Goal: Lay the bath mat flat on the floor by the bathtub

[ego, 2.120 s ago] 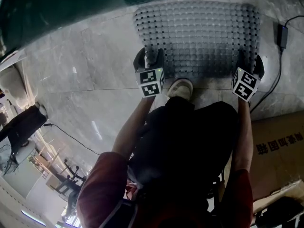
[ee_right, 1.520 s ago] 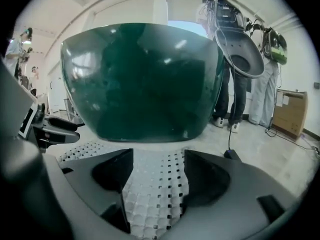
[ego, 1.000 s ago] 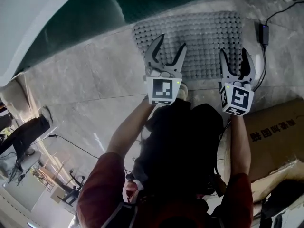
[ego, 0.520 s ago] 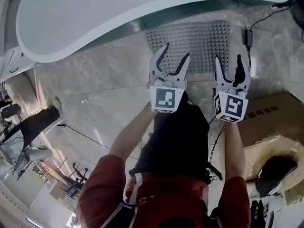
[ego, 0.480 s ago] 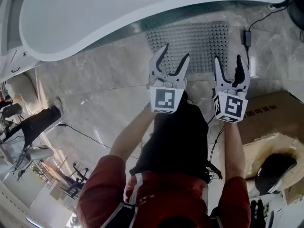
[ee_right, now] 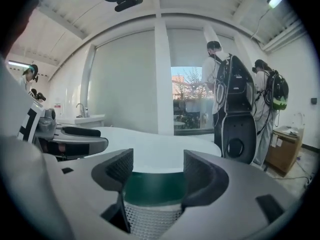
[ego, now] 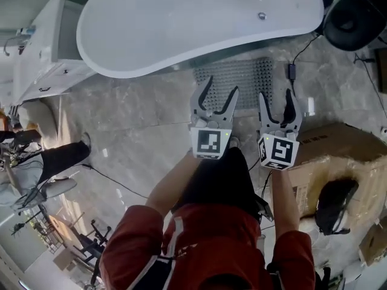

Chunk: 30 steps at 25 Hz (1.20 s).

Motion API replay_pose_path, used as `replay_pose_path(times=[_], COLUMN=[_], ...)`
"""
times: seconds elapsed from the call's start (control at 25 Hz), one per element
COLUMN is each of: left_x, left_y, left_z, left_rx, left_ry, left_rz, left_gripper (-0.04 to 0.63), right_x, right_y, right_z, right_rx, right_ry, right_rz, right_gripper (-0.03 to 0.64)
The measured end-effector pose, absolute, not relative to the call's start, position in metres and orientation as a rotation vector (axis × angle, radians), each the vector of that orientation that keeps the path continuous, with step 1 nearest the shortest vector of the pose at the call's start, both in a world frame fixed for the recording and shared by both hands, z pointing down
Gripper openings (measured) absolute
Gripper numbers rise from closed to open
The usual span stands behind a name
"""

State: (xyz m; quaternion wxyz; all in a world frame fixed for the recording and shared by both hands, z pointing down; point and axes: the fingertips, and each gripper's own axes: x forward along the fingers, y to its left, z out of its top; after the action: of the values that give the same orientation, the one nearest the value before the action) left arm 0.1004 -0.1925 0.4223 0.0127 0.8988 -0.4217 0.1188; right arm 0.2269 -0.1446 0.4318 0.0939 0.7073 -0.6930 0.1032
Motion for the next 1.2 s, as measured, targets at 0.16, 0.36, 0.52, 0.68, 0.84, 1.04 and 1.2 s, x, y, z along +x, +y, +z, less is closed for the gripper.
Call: replay_pose_path(times=[0.16,0.36,0.52,0.68,0.84,1.04,1.2], left_x=[0.089,0.062,0.025,-0.012,-0.056,-0.118,-0.144], left_y=[-0.174,-0.153,-0.139,-0.134,-0.134,-0.146,-0.155], left_z=[0.355,0.296,0.256,0.229,0.205,0.183,0.161], left_rx=[2.810,2.791,2.767,2.783,2.779,2.715,2.726], left_ry=[-1.372,-1.441,-1.496,-1.523,-1.555,-1.623,-1.656], left_rz=[0.325,0.288,0.260,0.246,0.211,0.207,0.139], left_gripper=[0.267,0.267,0.267,0.267,0.267,0.267,0.266], right_x=[0.221,0.203,0.171,0.134,0.094,0.045,0.020], right_y=[-0.123,-0.098,-0.091,-0.098,-0.103,-0.108,-0.118], right_z=[0.367,0.300,0.256,0.219,0.193,0.169,0.149], right_rx=[2.150,2.150,2.107,2.093,2.108,2.086,2.069], right_ry=[-2.066,-2.060,-2.106,-2.156,-2.189,-2.287,-2.311], right_rz=[0.303,0.203,0.122,0.048,0.039,0.090,0.049], right_gripper=[0.310,0.310,0.310,0.310,0.310,0.310,0.306])
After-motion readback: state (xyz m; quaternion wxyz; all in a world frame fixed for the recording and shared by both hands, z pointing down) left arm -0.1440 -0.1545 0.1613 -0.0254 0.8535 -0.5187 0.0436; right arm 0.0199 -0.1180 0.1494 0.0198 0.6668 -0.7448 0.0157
